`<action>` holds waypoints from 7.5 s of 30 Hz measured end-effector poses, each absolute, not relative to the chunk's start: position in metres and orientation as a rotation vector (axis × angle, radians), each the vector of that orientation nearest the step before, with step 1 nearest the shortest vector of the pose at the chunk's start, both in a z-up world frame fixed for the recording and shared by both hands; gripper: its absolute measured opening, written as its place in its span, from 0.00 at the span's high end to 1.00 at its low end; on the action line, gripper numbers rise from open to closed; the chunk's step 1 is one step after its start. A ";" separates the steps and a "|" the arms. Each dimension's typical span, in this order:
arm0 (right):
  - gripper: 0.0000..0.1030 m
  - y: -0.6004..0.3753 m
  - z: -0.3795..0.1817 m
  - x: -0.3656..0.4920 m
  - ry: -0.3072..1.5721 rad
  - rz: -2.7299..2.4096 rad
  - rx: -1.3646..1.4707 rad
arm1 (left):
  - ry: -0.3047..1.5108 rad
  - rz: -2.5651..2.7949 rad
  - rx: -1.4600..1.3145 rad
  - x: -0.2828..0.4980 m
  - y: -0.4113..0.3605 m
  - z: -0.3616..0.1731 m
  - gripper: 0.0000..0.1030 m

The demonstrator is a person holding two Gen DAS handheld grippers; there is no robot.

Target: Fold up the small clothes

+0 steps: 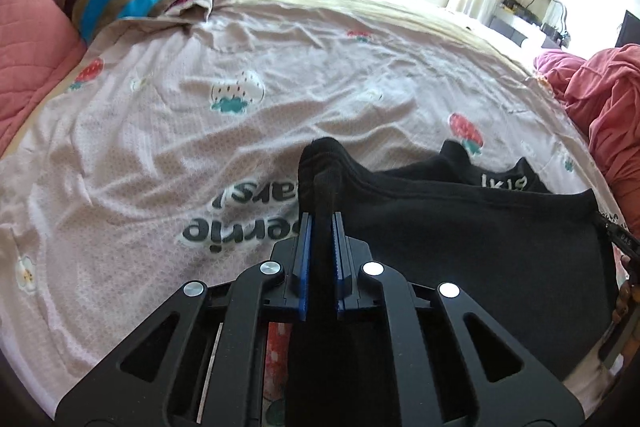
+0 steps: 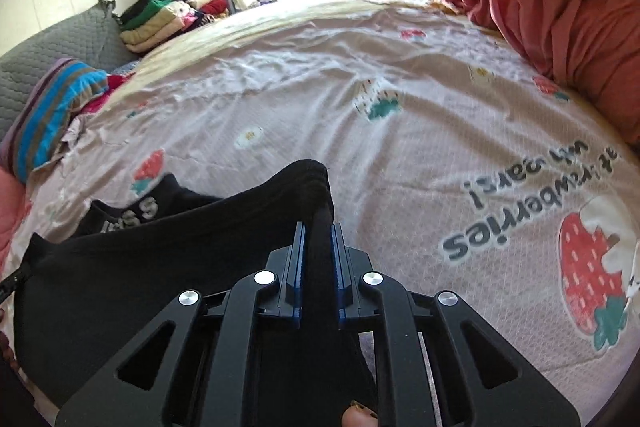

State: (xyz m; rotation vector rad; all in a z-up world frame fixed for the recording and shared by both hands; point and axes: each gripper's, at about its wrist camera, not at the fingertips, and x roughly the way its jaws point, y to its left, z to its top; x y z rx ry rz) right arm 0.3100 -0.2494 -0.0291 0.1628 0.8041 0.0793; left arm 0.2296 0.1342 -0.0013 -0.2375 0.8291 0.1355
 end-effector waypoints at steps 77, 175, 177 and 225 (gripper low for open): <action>0.10 -0.087 0.013 0.134 0.736 0.468 -0.203 | 0.903 0.211 -0.311 0.150 0.144 0.025 0.09; 0.93 -0.206 -0.006 0.138 0.559 0.269 0.068 | 0.965 -0.333 -0.553 0.277 -0.101 0.039 0.69; 0.93 -0.215 -0.010 0.143 0.592 0.275 0.119 | 0.986 -0.351 -0.561 0.282 -0.107 0.030 0.55; 0.25 -0.272 0.008 0.129 0.679 0.099 0.145 | 0.850 -0.265 -0.190 0.166 -0.059 0.017 0.24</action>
